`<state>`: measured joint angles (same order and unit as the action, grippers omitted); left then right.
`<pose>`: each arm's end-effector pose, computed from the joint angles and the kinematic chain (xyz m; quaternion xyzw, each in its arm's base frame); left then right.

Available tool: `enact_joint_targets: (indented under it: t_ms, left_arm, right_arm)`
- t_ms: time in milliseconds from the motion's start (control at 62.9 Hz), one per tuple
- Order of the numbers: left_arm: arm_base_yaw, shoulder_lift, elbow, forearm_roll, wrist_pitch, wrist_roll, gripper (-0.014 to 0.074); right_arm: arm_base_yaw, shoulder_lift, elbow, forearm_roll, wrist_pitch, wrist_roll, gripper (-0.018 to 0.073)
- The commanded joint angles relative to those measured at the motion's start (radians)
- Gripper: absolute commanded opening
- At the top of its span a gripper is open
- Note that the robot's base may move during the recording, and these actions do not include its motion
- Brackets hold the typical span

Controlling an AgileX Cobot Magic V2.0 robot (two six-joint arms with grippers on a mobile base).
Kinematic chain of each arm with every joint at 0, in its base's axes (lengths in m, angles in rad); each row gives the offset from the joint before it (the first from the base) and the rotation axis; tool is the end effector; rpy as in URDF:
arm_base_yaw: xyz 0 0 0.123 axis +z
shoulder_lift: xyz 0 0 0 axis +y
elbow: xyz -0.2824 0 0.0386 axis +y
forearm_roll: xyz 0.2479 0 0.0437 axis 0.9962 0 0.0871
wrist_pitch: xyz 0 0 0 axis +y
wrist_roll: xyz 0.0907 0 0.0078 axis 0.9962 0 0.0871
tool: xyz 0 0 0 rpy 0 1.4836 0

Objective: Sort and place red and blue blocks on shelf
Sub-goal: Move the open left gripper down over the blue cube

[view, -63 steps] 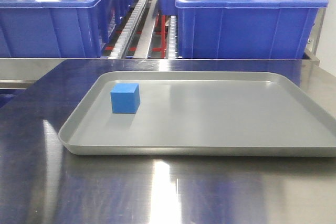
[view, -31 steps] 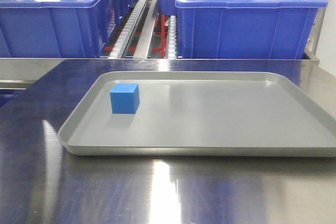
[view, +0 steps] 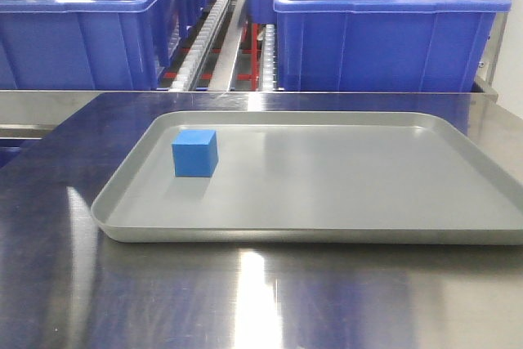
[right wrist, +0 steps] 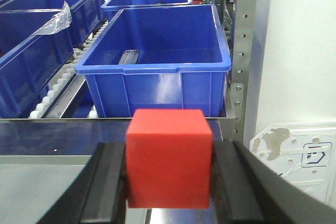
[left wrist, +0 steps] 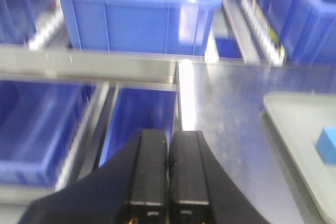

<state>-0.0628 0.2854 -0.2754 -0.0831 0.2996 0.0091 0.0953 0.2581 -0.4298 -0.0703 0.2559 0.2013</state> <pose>0.0767 -0.0071 0.2607 0.0047 0.7809 -0.0511 0.6226 0.0645 0.0045 0.3180 0.0197 0.7056 0.0745 0.7044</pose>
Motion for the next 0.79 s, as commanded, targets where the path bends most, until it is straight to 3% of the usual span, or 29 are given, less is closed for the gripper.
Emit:
enact_joint_targets:
  t_ms: [0,429,525,715,779]
  left_arm:
    - [-0.031,0.096,-0.08,-0.01,-0.052,0.0,0.0136]
    - [-0.375,0.67,-0.377,-0.01,-0.028,0.0,0.0136]
    - [-0.42,0.804,-0.476,-0.01,0.019,0.0,0.0136]
    - [-0.464,1.062,-0.74,-0.01,0.239,-0.009,0.0136]
    - [-0.468,1.116,-0.812,-0.008,0.311,-0.06,0.0136]
  right_arm:
    - [-0.007,0.009,-0.027,-0.016,-0.091,-0.009,0.0372]
    - [-0.007,0.009,-0.027,-0.016,-0.091,-0.009,0.0372]
    - [-0.007,0.009,-0.027,-0.016,-0.091,-0.009,0.0372]
    - [-0.007,0.009,-0.027,-0.016,-0.091,-0.009,0.0372]
    - [-0.007,0.009,-0.027,-0.016,-0.091,-0.009,0.0372]
